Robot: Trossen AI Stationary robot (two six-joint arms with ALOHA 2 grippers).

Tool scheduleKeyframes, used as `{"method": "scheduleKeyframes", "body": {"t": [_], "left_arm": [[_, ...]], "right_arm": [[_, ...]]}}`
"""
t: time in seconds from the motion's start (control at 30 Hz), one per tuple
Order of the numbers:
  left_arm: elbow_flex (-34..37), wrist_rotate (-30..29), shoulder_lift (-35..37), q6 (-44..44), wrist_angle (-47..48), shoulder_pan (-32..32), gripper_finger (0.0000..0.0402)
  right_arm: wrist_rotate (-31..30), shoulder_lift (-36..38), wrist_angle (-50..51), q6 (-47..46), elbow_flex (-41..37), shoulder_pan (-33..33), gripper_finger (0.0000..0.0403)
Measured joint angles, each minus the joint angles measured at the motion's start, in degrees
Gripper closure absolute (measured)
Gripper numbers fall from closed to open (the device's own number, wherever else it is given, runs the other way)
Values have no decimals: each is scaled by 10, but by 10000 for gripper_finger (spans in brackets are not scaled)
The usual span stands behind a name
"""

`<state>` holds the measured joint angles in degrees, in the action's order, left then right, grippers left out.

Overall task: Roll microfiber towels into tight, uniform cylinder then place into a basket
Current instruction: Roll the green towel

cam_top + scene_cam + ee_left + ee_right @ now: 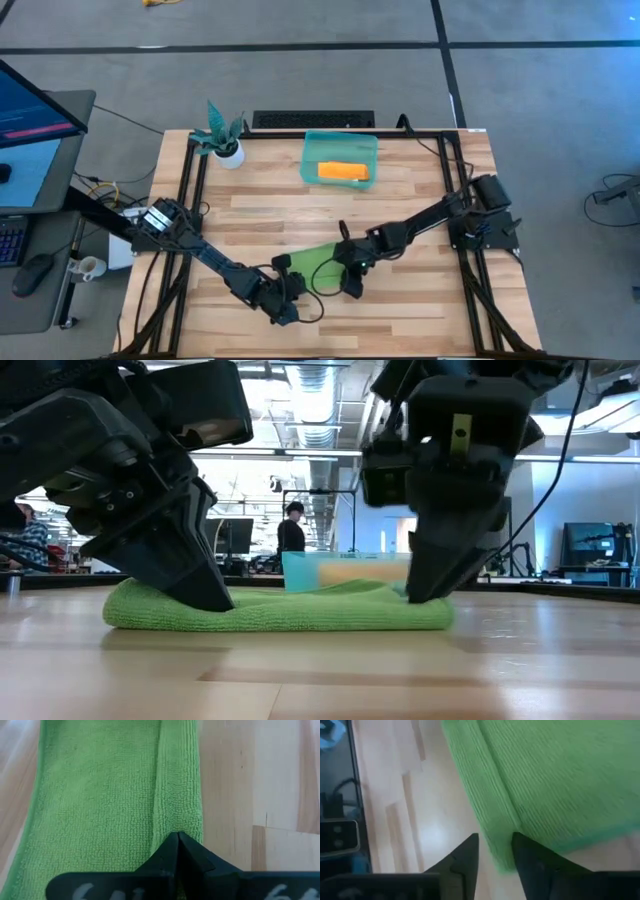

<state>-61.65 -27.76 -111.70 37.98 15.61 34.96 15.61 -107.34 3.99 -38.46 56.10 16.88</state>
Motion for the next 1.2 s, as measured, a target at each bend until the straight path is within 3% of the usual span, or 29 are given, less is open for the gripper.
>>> {"method": "scheduleKeyframes", "body": {"t": [0.13, 0.3, 0.43, 0.6, 0.77, 0.93, 1.2], "left_arm": [[0, 1, 1, 6, 8, 0, 401], [1, 1, 1, 7, 7, 0, 401], [1, 1, 0, 5, 7, 0, 401], [1, 1, 0, 5, 7, 0, 401], [1, 3, 0, 6, 7, 0, 401], [2, 3, 0, 7, 5, 0, 401], [2, 5, -1, 8, 5, 0, 401]], "right_arm": [[-32, 62, 52, 54, -1, 0, 249], [-174, 150, 141, 113, -1, 38, 249], [-275, 195, 127, 158, -12, 100, 254], [-372, 198, 79, 185, -36, 160, 260], [-383, 190, 28, 199, -40, 180, 262], [-390, 180, -61, 315, -39, 195, 262], [-411, 179, -73, 462, -17, 189, 265]]}}
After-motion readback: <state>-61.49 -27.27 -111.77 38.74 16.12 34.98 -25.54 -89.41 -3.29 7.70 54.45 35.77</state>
